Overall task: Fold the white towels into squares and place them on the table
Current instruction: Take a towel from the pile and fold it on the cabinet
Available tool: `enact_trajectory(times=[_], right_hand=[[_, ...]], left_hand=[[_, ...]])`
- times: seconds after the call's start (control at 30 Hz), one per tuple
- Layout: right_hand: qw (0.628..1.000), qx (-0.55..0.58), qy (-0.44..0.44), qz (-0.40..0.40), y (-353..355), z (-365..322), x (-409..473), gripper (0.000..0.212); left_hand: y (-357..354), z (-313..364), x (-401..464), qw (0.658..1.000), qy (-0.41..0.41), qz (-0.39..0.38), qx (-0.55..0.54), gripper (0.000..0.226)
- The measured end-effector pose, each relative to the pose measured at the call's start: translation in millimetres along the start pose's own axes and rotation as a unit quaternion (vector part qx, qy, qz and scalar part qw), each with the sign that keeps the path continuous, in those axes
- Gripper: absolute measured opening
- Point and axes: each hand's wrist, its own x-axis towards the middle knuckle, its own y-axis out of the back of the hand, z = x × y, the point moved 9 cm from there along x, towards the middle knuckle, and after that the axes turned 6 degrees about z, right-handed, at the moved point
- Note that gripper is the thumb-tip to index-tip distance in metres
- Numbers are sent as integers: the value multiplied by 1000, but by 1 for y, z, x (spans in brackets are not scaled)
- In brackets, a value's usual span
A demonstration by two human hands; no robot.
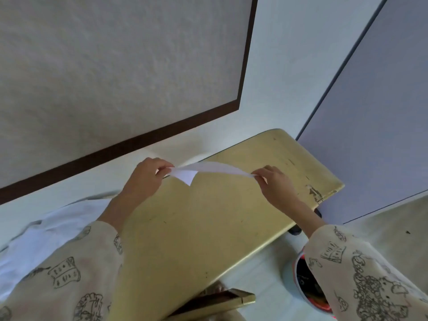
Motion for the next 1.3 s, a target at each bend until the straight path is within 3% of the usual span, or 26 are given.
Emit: enact_trajectory(times=[0.2, 0.37, 0.5, 0.73, 1.07, 1.3], right_hand=[[971, -14, -73, -227, -96, 43, -88, 26], [944, 5, -141, -299, -133, 61, -129, 26], [937, 35, -191, -290, -153, 79, -126, 25], [933, 135, -289, -167, -171, 106, -76, 19], [908, 190, -353, -122, -207, 133, -54, 10], [915, 161, -345, -134, -209, 133, -48, 11]], left_hand=[[-96, -65, -86, 975, 78, -207, 20, 22], [-146, -102, -133, 951, 139, -277, -3, 22], [-161, -120, -122, 950, 194, -243, -38, 18], [-175, -144, -70, 943, 264, -143, -142, 13], [-209, -172, -50, 933, 305, -140, -130, 12], [-212, -172, -46, 933, 310, -125, -131, 5]])
